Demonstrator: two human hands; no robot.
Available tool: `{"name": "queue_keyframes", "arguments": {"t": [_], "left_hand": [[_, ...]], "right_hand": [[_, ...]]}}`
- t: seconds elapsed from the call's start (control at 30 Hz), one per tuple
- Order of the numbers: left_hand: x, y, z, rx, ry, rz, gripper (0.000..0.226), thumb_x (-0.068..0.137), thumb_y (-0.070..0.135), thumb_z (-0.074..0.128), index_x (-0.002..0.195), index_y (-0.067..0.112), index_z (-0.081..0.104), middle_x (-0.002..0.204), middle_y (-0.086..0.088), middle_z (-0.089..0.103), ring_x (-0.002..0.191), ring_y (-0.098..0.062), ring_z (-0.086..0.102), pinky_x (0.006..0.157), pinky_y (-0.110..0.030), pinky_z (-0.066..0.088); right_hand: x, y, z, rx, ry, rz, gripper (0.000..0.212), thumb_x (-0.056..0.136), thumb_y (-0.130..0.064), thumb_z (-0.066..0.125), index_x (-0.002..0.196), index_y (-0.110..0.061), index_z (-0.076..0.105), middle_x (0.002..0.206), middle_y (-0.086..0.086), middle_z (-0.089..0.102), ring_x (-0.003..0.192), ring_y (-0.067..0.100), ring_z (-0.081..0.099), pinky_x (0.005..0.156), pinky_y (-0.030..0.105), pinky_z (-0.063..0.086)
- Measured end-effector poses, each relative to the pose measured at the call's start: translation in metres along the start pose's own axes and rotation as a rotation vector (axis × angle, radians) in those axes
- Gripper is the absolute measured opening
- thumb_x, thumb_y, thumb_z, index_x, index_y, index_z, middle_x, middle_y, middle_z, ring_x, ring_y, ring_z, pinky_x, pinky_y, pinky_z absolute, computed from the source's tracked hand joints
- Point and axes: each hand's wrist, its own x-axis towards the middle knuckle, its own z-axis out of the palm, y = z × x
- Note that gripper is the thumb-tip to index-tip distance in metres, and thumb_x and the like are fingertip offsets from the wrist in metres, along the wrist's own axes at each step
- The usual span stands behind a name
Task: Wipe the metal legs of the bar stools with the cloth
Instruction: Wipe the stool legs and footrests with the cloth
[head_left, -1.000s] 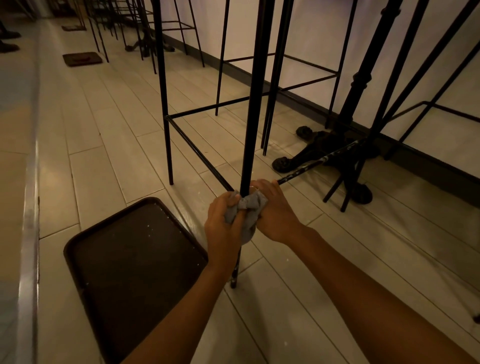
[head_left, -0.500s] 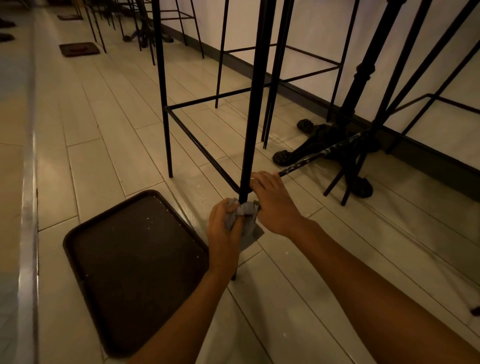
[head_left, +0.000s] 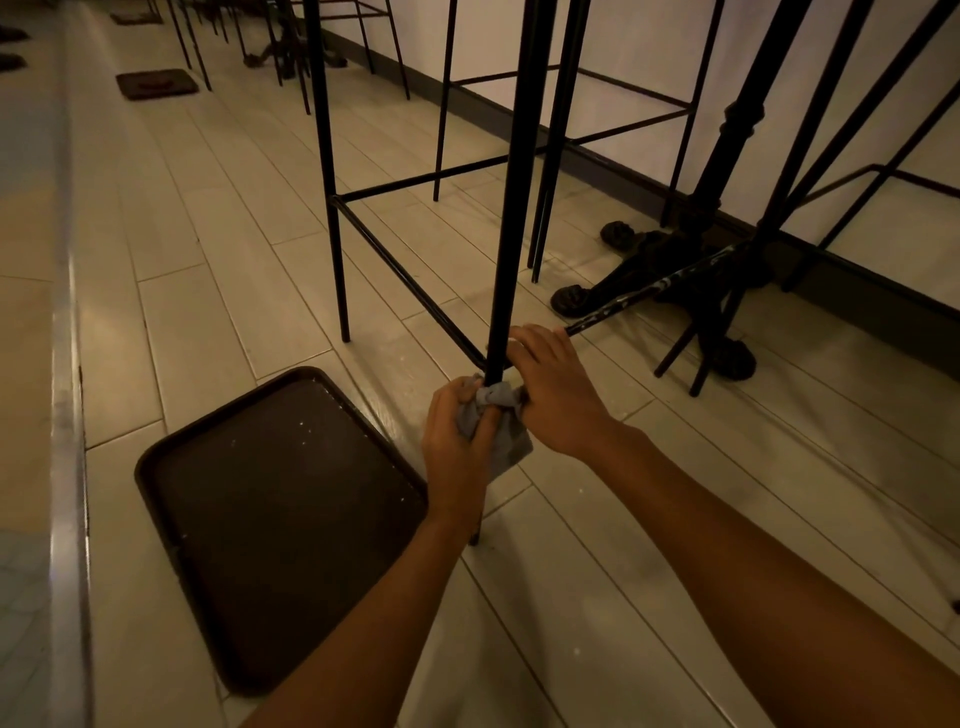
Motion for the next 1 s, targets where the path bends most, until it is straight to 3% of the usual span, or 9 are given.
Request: {"name": "queue_keyframes", "arguments": {"t": [0.1,0.17,0.3,0.5,0.6,0.83,1.0], "left_hand": [[-0.003,-0.009,-0.006,0.050,-0.057,-0.039,0.021,0.087,0.014,0.060,0.107,0.016,0.055,0.108,-0.008,0.060,0.101,-0.013,0.058,0.087,-0.017,0.047],[-0.006,-0.012,-0.009,0.065,-0.064,-0.077,0.020,0.087,0.013,0.060,0.106,0.017,0.055,0.107,-0.007,0.061,0.099,-0.009,0.058,0.083,-0.010,0.046],[-0.008,-0.006,-0.007,0.055,0.006,-0.037,0.023,0.085,0.007,0.061,0.106,0.014,0.057,0.105,0.000,0.060,0.098,0.002,0.056,0.084,-0.007,0.043],[-0.013,-0.007,-0.001,0.015,0.045,-0.027,0.024,0.086,0.006,0.061,0.109,0.012,0.056,0.104,0.000,0.061,0.099,0.004,0.058,0.086,-0.007,0.044],[-0.021,-0.020,-0.006,0.026,0.008,-0.089,0.023,0.086,0.007,0.062,0.101,0.023,0.057,0.095,0.010,0.062,0.091,0.008,0.059,0.081,-0.007,0.045],[-0.032,-0.038,-0.015,0.062,-0.040,-0.251,0.018,0.085,0.014,0.065,0.103,0.010,0.063,0.101,0.003,0.064,0.094,0.004,0.059,0.083,-0.013,0.048],[-0.033,-0.037,-0.011,0.006,0.016,-0.187,0.025,0.085,0.013,0.064,0.108,0.004,0.060,0.107,-0.008,0.065,0.104,-0.017,0.062,0.092,-0.027,0.050]], "right_hand": [[-0.001,-0.002,-0.002,-0.008,0.007,0.005,0.062,0.080,0.000,0.055,0.137,-0.013,0.035,0.150,0.007,0.026,0.143,0.023,0.011,0.117,0.035,-0.005],[-0.002,-0.003,-0.002,-0.010,0.002,0.011,0.063,0.080,0.002,0.054,0.138,-0.013,0.034,0.151,0.006,0.025,0.143,0.022,0.010,0.117,0.035,-0.006],[-0.002,-0.003,-0.002,-0.015,0.007,0.010,0.061,0.082,0.001,0.052,0.138,-0.012,0.034,0.151,0.006,0.024,0.143,0.022,0.009,0.117,0.034,-0.006],[-0.001,0.000,0.004,0.004,0.049,-0.019,0.063,0.075,0.005,0.055,0.134,-0.010,0.040,0.146,0.010,0.032,0.141,0.026,0.018,0.119,0.040,0.002],[-0.001,0.002,0.009,0.006,0.088,-0.026,0.063,0.071,0.010,0.053,0.130,-0.010,0.045,0.142,0.011,0.038,0.139,0.028,0.024,0.118,0.041,0.004],[-0.001,0.004,0.012,0.023,0.128,-0.034,0.065,0.066,0.015,0.050,0.127,-0.008,0.047,0.139,0.012,0.041,0.137,0.030,0.027,0.116,0.039,0.001],[-0.001,0.003,0.013,-0.007,0.129,-0.032,0.065,0.069,0.011,0.052,0.130,-0.009,0.044,0.143,0.011,0.037,0.139,0.028,0.024,0.115,0.035,-0.002]]}}
